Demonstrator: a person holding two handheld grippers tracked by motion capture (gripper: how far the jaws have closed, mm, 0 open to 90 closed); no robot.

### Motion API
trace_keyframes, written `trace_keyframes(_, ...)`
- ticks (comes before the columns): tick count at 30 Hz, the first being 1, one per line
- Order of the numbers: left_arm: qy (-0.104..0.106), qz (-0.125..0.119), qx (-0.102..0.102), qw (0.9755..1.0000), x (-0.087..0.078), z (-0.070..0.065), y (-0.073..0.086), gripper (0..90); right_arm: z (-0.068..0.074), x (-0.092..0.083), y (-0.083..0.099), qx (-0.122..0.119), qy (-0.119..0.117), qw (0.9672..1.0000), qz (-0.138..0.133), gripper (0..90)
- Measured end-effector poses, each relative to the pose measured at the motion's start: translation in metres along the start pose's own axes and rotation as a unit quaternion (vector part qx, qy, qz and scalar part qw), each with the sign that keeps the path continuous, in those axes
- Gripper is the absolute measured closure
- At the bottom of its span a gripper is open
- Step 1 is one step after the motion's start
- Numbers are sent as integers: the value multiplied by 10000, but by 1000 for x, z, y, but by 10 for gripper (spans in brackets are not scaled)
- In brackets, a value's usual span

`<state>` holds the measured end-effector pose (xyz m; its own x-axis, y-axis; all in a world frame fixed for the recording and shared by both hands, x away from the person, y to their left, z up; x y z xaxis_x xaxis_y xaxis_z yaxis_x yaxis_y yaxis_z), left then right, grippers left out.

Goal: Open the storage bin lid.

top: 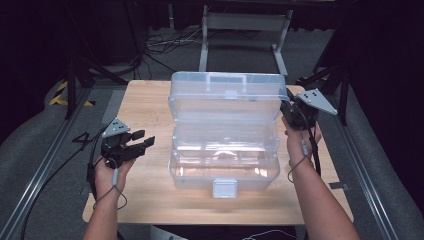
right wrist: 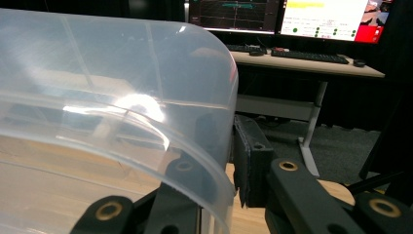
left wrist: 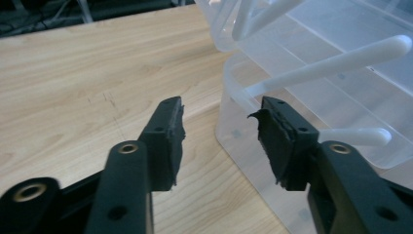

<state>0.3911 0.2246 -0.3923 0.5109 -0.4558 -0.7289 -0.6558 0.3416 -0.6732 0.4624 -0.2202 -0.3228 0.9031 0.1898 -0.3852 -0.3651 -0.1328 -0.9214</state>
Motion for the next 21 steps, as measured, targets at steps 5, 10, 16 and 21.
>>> trace_keyframes(5, -87, 160, -105, 9998, 6, 4, 2, 451, -2, 4, -4, 16, -65, 9999, 89, 807)
trace_keyframes(10, -243, 333, -157, 9990, 10, 8, 6, 375, -3, 8, -6, -21, -24, 9999, 113, 811)
trace_keyframes(16, -134, 342, -242, 9990, 13, 9, 12, 295, -5, 14, -11, 10, -31, 9997, 241, 812)
trace_keyframes(21, 9, 379, -327, 9987, 14, 8, 17, 231, -6, 19, -14, 55, -60, 9993, 371, 813)
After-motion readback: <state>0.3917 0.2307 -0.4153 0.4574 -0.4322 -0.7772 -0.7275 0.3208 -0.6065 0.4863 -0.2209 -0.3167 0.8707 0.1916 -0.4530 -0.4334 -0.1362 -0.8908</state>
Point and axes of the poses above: each handheld gripper's, and its own axes: x roughly forward along the jaws, y roughly out of its underside, z roughly to its left, the point moved 4 cm from there along x, roughly forward along the jaws, and after that the axes turned 14 degrees about z, right-handed, at the moved point
